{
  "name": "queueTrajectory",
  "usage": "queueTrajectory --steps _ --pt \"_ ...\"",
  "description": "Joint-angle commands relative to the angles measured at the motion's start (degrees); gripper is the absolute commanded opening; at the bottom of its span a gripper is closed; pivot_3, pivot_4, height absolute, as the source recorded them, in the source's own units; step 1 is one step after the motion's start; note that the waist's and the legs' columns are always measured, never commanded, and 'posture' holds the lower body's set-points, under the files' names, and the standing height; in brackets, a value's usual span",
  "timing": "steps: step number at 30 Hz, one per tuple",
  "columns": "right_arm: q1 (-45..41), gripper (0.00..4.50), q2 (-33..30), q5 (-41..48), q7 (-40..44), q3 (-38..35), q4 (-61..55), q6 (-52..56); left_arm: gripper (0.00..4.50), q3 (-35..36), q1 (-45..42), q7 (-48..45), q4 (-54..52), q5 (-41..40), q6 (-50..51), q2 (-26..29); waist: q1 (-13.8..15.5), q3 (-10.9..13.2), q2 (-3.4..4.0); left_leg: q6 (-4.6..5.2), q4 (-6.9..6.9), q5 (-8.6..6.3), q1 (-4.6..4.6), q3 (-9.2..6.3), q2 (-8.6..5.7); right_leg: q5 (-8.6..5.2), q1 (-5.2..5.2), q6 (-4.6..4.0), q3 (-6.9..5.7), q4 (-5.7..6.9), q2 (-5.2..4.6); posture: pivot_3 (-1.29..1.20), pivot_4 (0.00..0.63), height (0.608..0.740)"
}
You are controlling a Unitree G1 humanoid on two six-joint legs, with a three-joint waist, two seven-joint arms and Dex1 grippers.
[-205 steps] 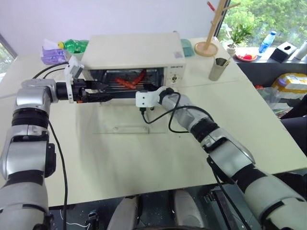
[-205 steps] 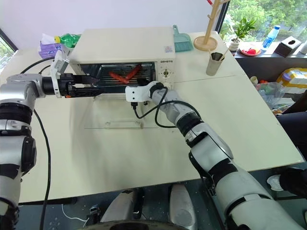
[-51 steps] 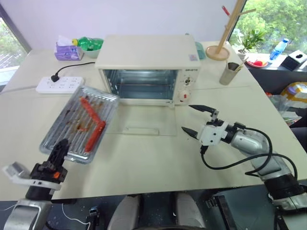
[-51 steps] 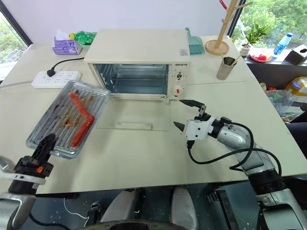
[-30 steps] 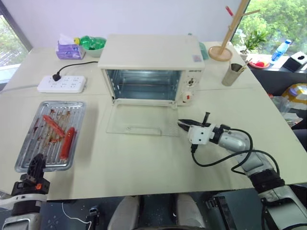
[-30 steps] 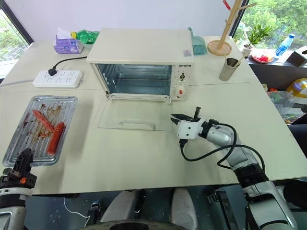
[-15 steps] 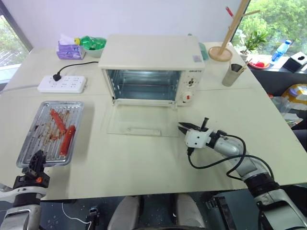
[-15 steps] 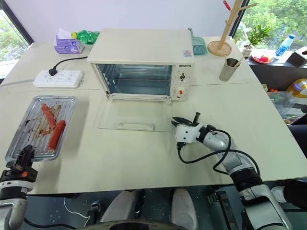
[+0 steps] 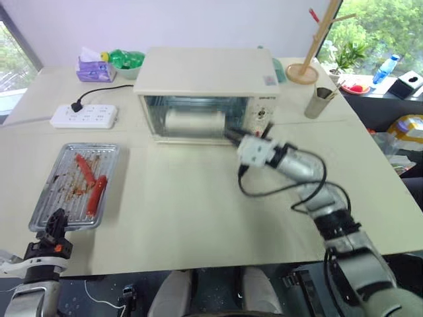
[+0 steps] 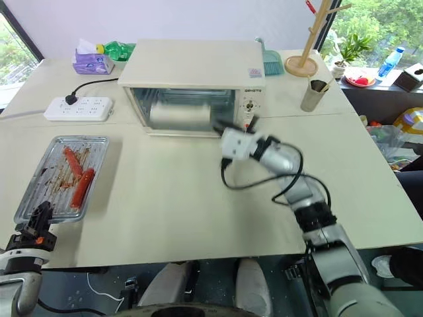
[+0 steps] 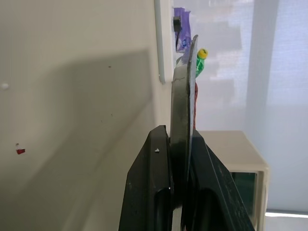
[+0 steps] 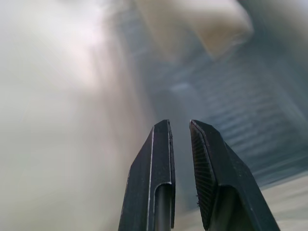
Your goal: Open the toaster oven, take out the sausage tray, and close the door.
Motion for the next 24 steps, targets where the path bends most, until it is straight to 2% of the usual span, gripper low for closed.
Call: queueTrajectory --steps 1,9,12,15,18,24 --pt "1.9 0.63 -0.5 3.2 2.2 -1.0 -4.4 2.5 0.0 0.6 0.1 -1.4 -0.3 -0.5 0.7 0.9 0.1 -0.1 -0.13 -0.04 -0.04 -0.02 -0.01 -0.06 -0.01 -0.01 0.01 0.0 -0.01 -0.04 0.0 0.0 0.15 0.74" --pt "11.4 0.63 -4.3 18.1 15.5 -3.4 -18.1 16.3 0.0 -0.6 0.9 -2.1 -0.2 -1.2 4.4 2.5 -0.5 0.1 0.14 -0.1 -0.01 -0.11 -0.17 0.01 -0.02 -0.01 -0.2 0.03 0.01 -0.05 -0.02 0.0 0.15 0.74" --pt "15.5 1.47 -9.1 29.8 23.1 -6.4 -24.0 28.8 0.0 -1.4 0.9 -2.0 0.1 -0.8 6.1 3.7 -0.3 0.1 0.14 -0.12 0.02 -0.12 -0.14 0.0 0.16 -0.02 -0.17 0.04 0.05 -0.02 -0.01 0.0 0.15 0.74" --pt "20.3 3.04 -16.6 42.1 32.9 -8.4 -30.5 40.5 0.0 -1.7 -0.1 -1.8 0.4 -1.4 7.0 5.5 0.1 0.1 0.16 -0.12 -0.01 -0.13 -0.18 -0.04 0.21 -0.07 -0.15 0.09 0.02 -0.04 -0.01 0.0 0.15 0.74" --pt "22.5 4.48 -20.0 46.2 35.1 -10.9 -32.2 44.1 0.0 -2.6 -0.3 -1.7 0.6 -1.9 8.5 7.3 -0.3 0.1 0.19 -0.17 -0.04 -0.18 -0.23 0.0 0.22 -0.08 -0.22 0.09 0.01 -0.05 -0.07 0.0 0.15 0.74" --pt "25.1 4.48 -22.7 47.4 36.3 -13.8 -32.1 45.1 0.0 -7.0 0.1 -2.6 1.0 -2.0 14.5 11.0 -0.2 0.1 0.21 -0.25 -0.02 -0.24 -0.22 0.31 0.38 -0.07 -0.32 0.09 0.02 -0.07 -0.1 0.0 0.15 0.74"
